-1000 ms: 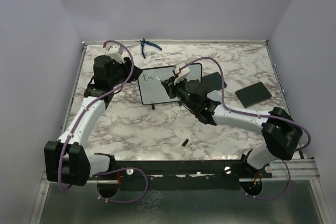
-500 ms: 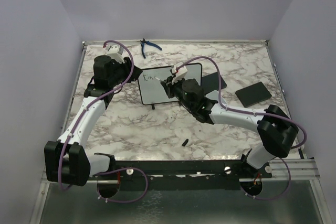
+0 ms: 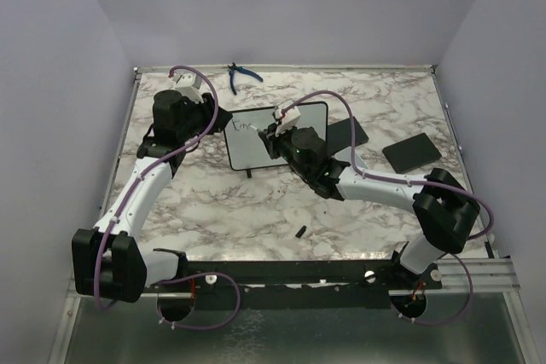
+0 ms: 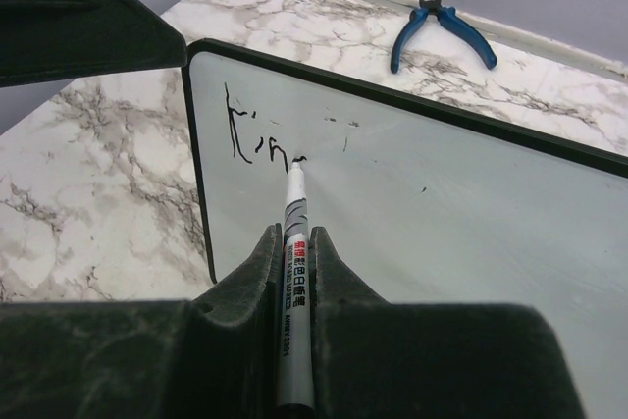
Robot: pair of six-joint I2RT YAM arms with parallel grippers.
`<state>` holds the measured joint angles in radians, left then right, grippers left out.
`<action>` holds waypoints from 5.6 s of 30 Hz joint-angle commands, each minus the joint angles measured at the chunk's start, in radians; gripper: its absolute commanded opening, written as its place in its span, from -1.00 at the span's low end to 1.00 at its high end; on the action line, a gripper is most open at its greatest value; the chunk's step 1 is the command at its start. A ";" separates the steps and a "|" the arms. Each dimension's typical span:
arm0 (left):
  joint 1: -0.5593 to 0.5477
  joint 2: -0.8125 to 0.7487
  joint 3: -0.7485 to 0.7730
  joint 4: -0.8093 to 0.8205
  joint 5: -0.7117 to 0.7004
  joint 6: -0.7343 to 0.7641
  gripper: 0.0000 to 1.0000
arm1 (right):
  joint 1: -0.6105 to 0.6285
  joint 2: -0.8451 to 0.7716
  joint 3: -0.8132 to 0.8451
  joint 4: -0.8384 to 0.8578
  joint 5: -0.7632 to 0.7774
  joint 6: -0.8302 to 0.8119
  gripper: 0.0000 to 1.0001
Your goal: Write a sentence on the whiteboard
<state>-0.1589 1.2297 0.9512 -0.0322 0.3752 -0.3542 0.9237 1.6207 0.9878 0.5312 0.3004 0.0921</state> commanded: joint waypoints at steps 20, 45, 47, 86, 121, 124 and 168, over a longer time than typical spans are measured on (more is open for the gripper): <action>-0.005 -0.016 -0.014 0.008 0.015 0.014 -0.28 | 0.006 0.009 -0.010 -0.023 0.017 0.008 -0.99; -0.005 -0.018 -0.012 0.007 0.013 0.014 -0.28 | 0.006 -0.017 -0.022 -0.007 0.075 -0.008 -0.99; -0.004 -0.019 -0.012 0.008 0.014 0.013 -0.28 | 0.006 -0.019 -0.018 -0.004 0.079 -0.012 -0.99; -0.005 -0.021 -0.012 0.007 0.015 0.014 -0.28 | 0.006 -0.028 0.038 0.047 0.094 -0.068 -0.99; -0.004 -0.021 -0.013 0.007 0.014 0.013 -0.28 | 0.006 -0.053 -0.052 0.019 0.085 -0.001 -0.99; -0.004 -0.021 -0.014 0.006 0.014 0.013 -0.28 | 0.006 -0.076 -0.066 0.028 0.056 -0.002 -0.99; -0.005 -0.012 -0.023 0.008 0.003 0.017 -0.29 | -0.017 -0.120 -0.092 0.048 -0.081 -0.052 -0.99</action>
<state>-0.1593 1.2293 0.9398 -0.0326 0.3748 -0.3531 0.9096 1.4696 0.8742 0.5541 0.2302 0.0578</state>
